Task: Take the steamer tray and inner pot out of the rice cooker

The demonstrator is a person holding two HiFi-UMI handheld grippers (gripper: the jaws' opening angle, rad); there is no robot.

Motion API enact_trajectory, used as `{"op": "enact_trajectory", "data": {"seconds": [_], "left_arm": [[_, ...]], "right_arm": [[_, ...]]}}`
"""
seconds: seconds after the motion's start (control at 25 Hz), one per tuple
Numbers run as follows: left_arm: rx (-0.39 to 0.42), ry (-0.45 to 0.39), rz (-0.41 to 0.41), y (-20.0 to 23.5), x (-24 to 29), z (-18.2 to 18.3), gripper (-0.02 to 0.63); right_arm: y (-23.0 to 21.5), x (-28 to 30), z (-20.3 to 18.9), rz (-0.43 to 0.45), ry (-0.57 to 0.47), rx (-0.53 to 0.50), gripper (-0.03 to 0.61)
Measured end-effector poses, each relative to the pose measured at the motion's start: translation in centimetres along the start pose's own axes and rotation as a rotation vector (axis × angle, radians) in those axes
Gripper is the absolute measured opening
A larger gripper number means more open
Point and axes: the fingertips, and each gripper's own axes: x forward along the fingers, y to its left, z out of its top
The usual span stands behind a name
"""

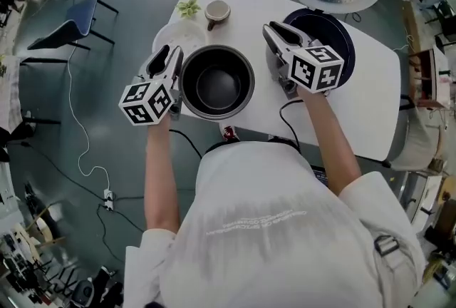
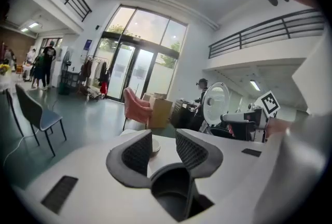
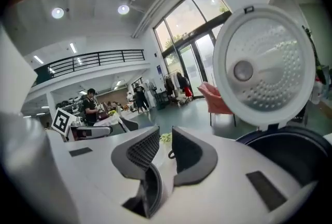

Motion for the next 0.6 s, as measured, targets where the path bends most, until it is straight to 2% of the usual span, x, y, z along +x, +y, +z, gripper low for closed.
{"op": "enact_trajectory", "data": {"seconds": [0.16, 0.32, 0.6], "left_arm": [[0.143, -0.041, -0.100, -4.5, 3.2, 4.4, 0.146], [0.265, -0.067, -0.201, -10.0, 5.5, 7.1, 0.138], [0.361, -0.113, -0.353, -18.7, 8.6, 9.3, 0.129]], "right_arm": [[-2.9, -4.5, 3.9, -0.112, -0.079, -0.092, 0.089], [-5.6, -9.3, 6.1, -0.223, -0.088, -0.217, 0.089], [-9.4, -17.0, 8.2, -0.388, -0.139, -0.298, 0.087]]}}
